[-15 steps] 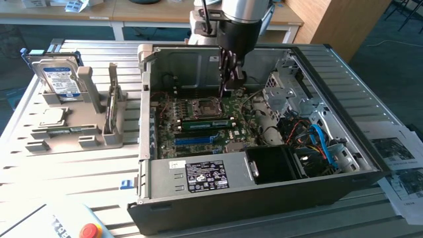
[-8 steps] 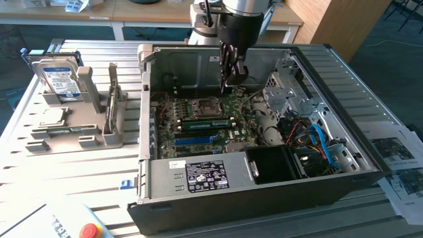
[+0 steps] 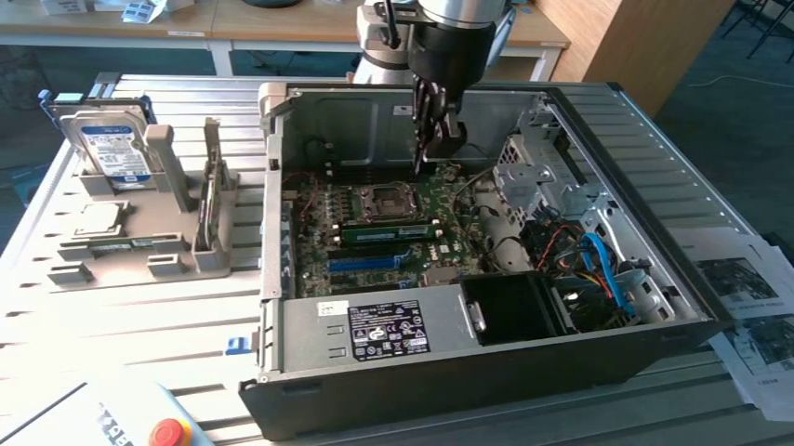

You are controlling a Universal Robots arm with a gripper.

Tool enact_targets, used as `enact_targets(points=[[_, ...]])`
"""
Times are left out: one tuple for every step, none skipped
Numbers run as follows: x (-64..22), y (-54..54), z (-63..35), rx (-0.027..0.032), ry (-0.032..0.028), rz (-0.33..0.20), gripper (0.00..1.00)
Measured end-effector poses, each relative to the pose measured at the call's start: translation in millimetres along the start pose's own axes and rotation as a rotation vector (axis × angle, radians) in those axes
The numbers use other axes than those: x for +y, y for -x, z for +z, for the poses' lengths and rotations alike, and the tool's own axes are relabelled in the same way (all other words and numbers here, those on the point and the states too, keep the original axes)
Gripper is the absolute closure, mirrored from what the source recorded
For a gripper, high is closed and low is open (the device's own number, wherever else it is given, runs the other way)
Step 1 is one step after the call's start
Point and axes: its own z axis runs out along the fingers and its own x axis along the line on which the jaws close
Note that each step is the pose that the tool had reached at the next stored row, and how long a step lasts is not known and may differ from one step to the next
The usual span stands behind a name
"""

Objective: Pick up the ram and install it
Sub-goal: 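Press down the ram until it locks into place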

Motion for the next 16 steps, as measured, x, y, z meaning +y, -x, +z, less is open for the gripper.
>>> enact_targets(points=[[0.0, 0.0, 0.0, 0.0000, -0.0001, 0.000, 0.75], [0.0, 0.0, 0.0, 0.0000, 0.0000, 0.000, 0.75], [0.0, 0.0, 0.0, 0.0000, 0.0000, 0.000, 0.75], [0.0, 0.0, 0.0, 0.0000, 0.0000, 0.000, 0.75], [0.0, 0.0, 0.0, 0.0000, -0.0001, 0.000, 0.75], [0.0, 0.0, 0.0, 0.0000, -0.0001, 0.000, 0.75], [0.0, 0.0, 0.0, 0.0000, 0.0000, 0.000, 0.75], [0.0, 0.0, 0.0, 0.0000, 0.0000, 0.000, 0.76], [0.0, 0.0, 0.0, 0.0000, 0.0000, 0.000, 0.76], [0.0, 0.0, 0.0, 0.0000, 0.0000, 0.000, 0.83], [0.0, 0.0, 0.0, 0.0000, 0.0000, 0.000, 0.89], [0.0, 0.0, 0.0, 0.0000, 0.0000, 0.000, 0.90], [0.0, 0.0, 0.0, 0.0000, 0.0000, 0.000, 0.90], [0.0, 0.0, 0.0, 0.0000, 0.0000, 0.000, 0.90], [0.0, 0.0, 0.0, 0.0000, -0.0001, 0.000, 0.90], [0.0, 0.0, 0.0, 0.0000, 0.0000, 0.000, 0.90]])
